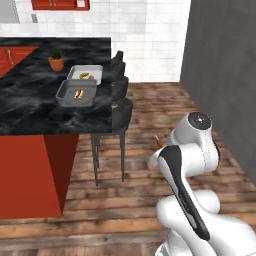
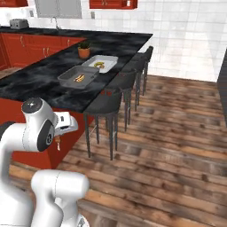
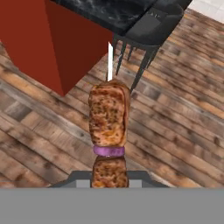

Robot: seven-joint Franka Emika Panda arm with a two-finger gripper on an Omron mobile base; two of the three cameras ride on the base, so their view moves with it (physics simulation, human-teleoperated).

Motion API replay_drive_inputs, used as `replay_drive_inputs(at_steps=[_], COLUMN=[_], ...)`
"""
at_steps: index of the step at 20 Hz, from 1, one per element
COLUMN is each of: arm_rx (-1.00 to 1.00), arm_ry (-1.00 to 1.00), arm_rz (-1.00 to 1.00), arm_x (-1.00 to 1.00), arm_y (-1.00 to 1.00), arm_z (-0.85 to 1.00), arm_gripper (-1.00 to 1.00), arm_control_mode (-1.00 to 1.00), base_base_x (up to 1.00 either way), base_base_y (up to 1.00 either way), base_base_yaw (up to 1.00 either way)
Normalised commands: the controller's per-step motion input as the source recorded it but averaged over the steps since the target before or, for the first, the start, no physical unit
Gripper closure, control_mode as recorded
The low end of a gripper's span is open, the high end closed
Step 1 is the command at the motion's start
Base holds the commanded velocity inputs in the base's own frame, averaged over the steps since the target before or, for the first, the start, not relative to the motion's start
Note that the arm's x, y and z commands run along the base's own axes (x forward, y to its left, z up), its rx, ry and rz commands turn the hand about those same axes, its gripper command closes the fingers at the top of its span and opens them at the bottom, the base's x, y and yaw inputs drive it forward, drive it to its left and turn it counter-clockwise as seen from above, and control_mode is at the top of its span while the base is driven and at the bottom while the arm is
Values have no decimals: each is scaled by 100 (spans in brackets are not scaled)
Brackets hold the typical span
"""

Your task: Place the cold items (apple and banana) from the fridge in one tupperware on the dining counter. Place the warm items (hot dog and kebab skewer) in the stove area in another tupperware.

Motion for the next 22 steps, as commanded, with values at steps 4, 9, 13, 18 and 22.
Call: replay_drive_inputs(at_steps=[4,9,13,18,22], arm_rx=[0,0,0,0,0], arm_ry=[0,0,0,0,0], arm_rz=[0,0,0,0,0], arm_x=[0,0,0,0,0], arm_y=[0,0,0,0,0], arm_z=[0,0,0,0,0], arm_gripper=[100,100,100,100,100], arm_control_mode=[100,100,100,100,100], base_base_x=[69,61,34,25,29], base_base_y=[-69,-63,-88,-93,-80], base_base_yaw=[38,47,39,35,28])
